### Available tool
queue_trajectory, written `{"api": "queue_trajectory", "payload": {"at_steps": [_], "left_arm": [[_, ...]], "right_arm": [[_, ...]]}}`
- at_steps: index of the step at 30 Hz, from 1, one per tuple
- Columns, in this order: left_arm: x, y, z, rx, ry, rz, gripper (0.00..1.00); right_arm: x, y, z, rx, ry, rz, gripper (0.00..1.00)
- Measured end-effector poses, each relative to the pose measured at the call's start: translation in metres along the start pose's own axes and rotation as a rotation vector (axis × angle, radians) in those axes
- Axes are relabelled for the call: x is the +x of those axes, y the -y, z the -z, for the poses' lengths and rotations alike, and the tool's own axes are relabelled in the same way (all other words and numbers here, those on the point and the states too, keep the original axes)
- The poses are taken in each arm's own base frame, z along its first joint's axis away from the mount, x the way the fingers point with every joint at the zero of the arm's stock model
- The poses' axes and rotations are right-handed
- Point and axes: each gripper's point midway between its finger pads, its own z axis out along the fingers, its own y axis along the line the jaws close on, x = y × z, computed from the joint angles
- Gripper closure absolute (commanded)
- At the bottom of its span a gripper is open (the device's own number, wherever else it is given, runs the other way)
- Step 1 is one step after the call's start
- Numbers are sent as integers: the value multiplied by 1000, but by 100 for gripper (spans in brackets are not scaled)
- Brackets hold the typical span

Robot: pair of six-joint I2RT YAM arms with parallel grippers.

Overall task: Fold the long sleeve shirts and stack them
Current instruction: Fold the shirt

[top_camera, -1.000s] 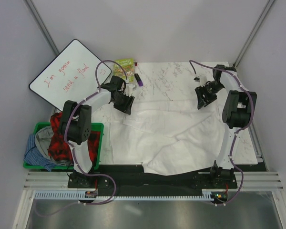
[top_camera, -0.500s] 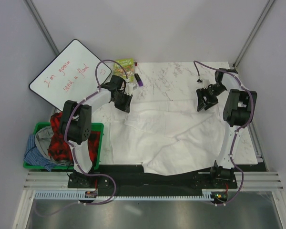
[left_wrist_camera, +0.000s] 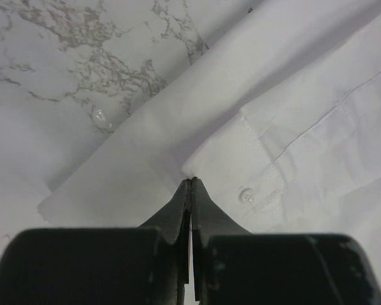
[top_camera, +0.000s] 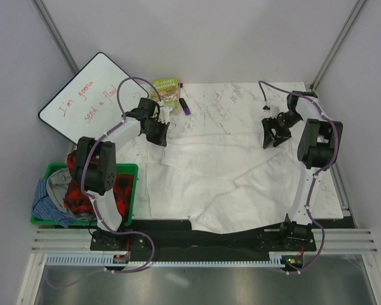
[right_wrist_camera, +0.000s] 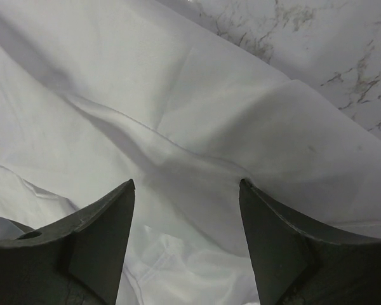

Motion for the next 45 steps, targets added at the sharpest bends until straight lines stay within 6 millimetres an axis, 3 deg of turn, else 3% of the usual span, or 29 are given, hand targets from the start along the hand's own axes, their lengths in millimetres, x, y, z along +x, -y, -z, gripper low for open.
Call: {"api": "queue_trajectory", "payload": {"at_steps": [5, 12, 14, 15, 18, 20, 26, 30, 33, 38, 43, 45], "left_arm": [[0, -11, 13, -45, 33, 16, 98], [13, -22, 10, -104, 9, 35, 98], [14, -24, 10, -112, 4, 36, 89], [14, -24, 10, -111, 5, 36, 78], [13, -23, 11, -107, 8, 26, 55], [11, -22, 15, -106, 16, 4, 50], [-22, -30, 34, -125, 46, -153, 46], [-41, -39, 32, -133, 49, -260, 45], [-33, -48, 18, -132, -10, -305, 44], [-1, -59, -5, -116, -138, -329, 44], [9, -67, -8, -118, -177, -332, 46], [7, -72, -5, -127, -175, -330, 53]], "right_arm": [[0, 1, 3, -2, 2, -7, 24], [-12, -1, 13, -7, 39, 8, 25], [-16, 0, 18, 3, 53, 22, 26], [-17, 0, 20, 8, 57, 29, 27], [-20, -1, 30, 38, 73, 52, 28], [-22, 0, 39, 68, 85, 71, 28], [-35, 12, 51, 179, 108, 137, 28], [-49, 23, 50, 274, 111, 210, 28], [-58, 30, 49, 331, 110, 258, 28], [-62, 49, 45, 399, 83, 307, 32], [-44, 66, 32, 428, 6, 329, 37], [-37, 70, 29, 429, -16, 330, 46]]}}
